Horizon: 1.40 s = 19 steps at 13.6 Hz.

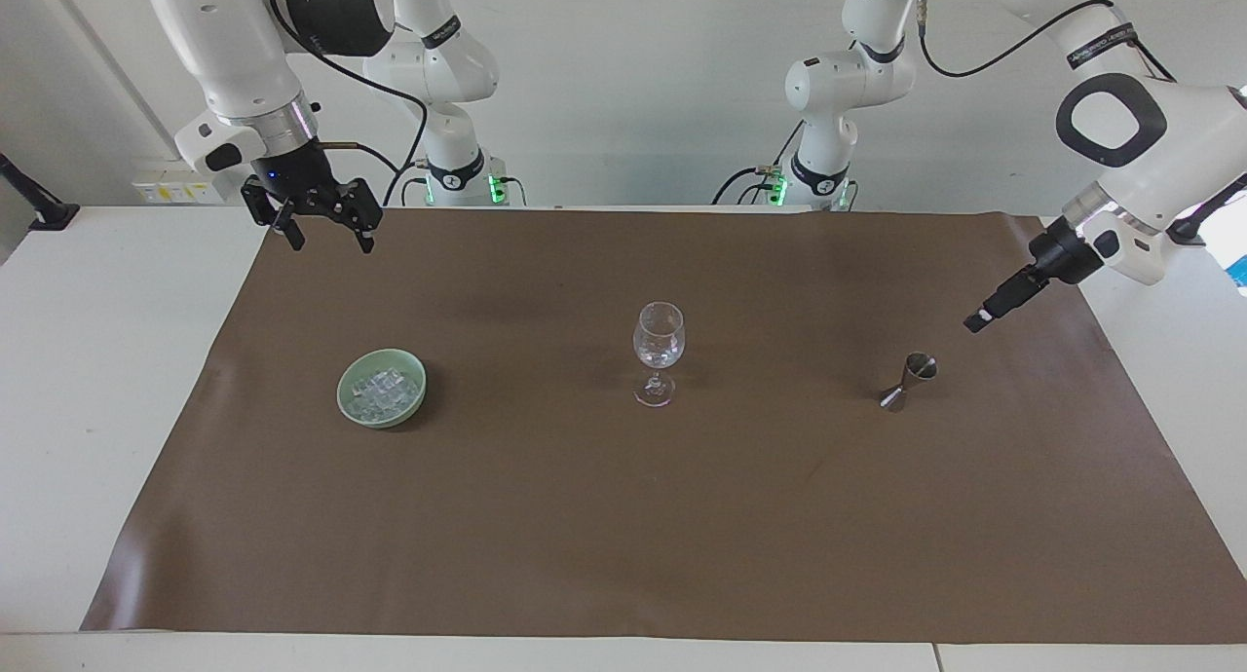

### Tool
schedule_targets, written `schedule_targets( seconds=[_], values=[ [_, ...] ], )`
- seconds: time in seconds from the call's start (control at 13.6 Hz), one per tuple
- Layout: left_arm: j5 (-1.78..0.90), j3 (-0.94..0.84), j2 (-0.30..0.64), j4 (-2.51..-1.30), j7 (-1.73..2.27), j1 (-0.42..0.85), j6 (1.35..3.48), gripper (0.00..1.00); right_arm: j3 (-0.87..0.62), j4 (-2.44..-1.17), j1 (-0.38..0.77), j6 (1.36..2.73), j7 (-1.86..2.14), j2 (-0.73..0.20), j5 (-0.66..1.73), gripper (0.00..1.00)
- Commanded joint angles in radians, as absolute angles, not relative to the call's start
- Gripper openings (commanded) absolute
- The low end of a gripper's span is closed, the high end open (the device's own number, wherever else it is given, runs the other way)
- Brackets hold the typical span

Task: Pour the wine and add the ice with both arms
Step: 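Retract the left gripper while the right gripper reaches the green bowl, then lower the right gripper into the green bowl of ice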

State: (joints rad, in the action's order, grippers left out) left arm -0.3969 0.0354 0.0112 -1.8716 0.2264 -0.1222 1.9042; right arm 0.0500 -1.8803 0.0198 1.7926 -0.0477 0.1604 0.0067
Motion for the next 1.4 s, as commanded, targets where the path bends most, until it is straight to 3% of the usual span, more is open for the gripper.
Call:
schedule_targets(
  seconds=[0.0, 0.44, 0.96, 1.1, 1.32],
  values=[
    [-0.274, 0.048, -0.003, -1.771, 0.216, -0.034, 1.867, 1.0, 0.043, -1.931, 0.012, 1.839, 0.003, 0.189, 0.002, 1.0],
    [-0.074, 0.046, -0.008, -1.643, 0.215, 0.135, 1.815, 1.0, 0.043, -2.0, 0.015, 1.963, 0.017, 0.19, 0.002, 1.0],
    [-0.042, 0.057, 0.057, -1.332, 0.184, 0.127, 1.534, 1.0, 0.043, -2.048, 0.015, 2.008, 0.015, 0.21, 0.002, 1.0],
    [-0.009, 0.057, 0.054, -1.338, 0.163, 0.129, 1.546, 1.0, 0.043, -2.049, 0.015, 2.014, 0.02, 0.193, 0.002, 1.0],
    [-0.025, 0.055, 0.002, -1.451, 0.141, 0.13, 1.563, 1.0, 0.043, -2.051, 0.018, 2.043, 0.02, 0.141, 0.002, 1.0]
  ],
)
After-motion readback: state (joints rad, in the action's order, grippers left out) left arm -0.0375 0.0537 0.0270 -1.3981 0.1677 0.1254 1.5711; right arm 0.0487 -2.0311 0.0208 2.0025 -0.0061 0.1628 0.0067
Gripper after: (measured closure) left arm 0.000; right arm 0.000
